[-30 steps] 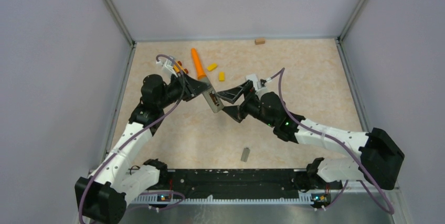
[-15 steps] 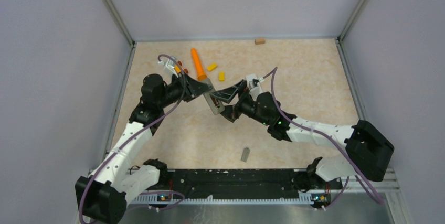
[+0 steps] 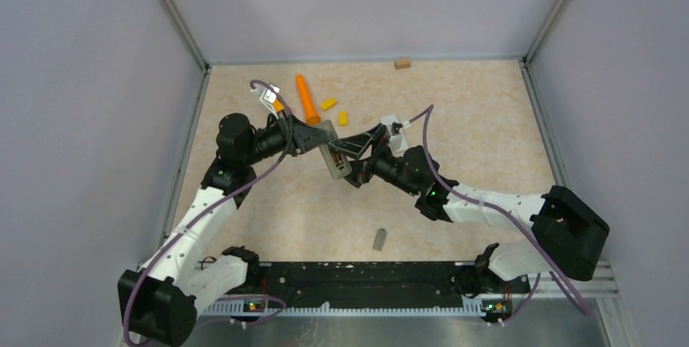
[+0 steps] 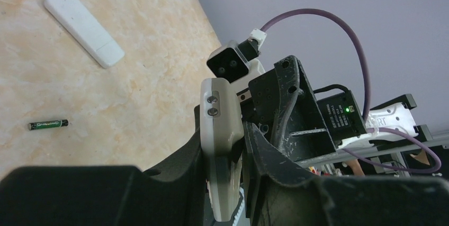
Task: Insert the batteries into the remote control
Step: Load the battery into the remote control.
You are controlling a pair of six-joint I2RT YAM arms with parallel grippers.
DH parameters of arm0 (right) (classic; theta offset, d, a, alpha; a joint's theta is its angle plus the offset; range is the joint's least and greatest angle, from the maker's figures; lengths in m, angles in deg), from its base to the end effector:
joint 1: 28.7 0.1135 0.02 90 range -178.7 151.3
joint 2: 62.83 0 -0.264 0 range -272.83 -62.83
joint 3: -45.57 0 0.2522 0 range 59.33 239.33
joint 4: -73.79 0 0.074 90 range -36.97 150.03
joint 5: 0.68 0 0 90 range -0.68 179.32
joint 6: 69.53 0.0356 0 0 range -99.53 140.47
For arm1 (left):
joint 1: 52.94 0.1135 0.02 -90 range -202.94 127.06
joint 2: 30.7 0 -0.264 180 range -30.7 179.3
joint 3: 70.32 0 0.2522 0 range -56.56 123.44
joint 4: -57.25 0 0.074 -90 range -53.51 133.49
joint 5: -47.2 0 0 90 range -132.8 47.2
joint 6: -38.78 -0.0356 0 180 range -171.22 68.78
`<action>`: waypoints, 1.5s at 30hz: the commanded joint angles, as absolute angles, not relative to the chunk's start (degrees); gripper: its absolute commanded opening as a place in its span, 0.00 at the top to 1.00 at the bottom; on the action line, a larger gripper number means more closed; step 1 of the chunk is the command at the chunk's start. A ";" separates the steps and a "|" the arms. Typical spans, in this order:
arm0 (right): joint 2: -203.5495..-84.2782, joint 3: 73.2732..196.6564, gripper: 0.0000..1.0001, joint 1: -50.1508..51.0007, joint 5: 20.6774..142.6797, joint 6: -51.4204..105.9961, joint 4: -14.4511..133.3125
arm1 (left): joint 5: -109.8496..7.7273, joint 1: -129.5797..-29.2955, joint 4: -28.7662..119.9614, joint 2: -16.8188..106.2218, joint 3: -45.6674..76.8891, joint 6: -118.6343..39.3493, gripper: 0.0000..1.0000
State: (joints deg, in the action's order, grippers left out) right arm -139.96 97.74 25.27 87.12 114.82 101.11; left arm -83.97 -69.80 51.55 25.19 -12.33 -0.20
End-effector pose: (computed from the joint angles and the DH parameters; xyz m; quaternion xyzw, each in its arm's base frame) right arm 0.1750 0.2429 0.2690 0.2259 0.6545 0.6976 0.1841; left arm 0.2081 -0.0876 0.3350 0.0296 0.7230 -0.5704 0.3886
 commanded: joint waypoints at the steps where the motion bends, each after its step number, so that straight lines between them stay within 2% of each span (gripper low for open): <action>1: -139.38 96.85 0.15 25.07 87.67 117.02 110.14 | -87.80 -69.99 55.52 25.32 -13.54 -0.75 1.00; 4: -139.55 96.60 0.23 24.97 87.41 117.54 111.58 | -88.12 -69.99 56.29 25.15 -13.72 -0.85 1.00; 13: -140.05 95.42 0.30 24.80 86.75 118.66 114.50 | -89.22 -69.99 58.20 24.98 -14.33 0.41 1.00; 19: -140.58 94.68 0.43 24.69 86.00 119.25 116.55 | -89.75 -69.99 58.76 24.49 -13.60 1.71 1.00; 25: -140.49 94.16 0.46 24.57 85.65 118.69 117.06 | -89.46 -69.99 57.71 24.46 -12.63 2.45 1.00; 30: -139.40 93.88 0.43 24.27 85.54 116.13 115.89 | -89.37 -69.99 56.75 24.82 -11.95 2.76 1.00; 40: -139.27 92.32 0.61 24.11 85.05 115.48 117.76 | -89.77 -69.99 56.92 24.97 -11.41 3.66 1.00; 44: -139.23 91.97 0.64 24.01 84.92 115.03 118.36 | -89.72 -69.99 56.96 25.10 -11.30 3.50 1.00; 45: -139.15 92.02 0.62 24.04 84.84 114.78 118.43 | -89.77 -69.98 56.92 25.15 -11.44 3.32 1.00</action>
State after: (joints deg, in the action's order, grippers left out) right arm -140.74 91.73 25.03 83.84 114.99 114.09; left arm -86.37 -69.47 55.46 25.19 -13.27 5.92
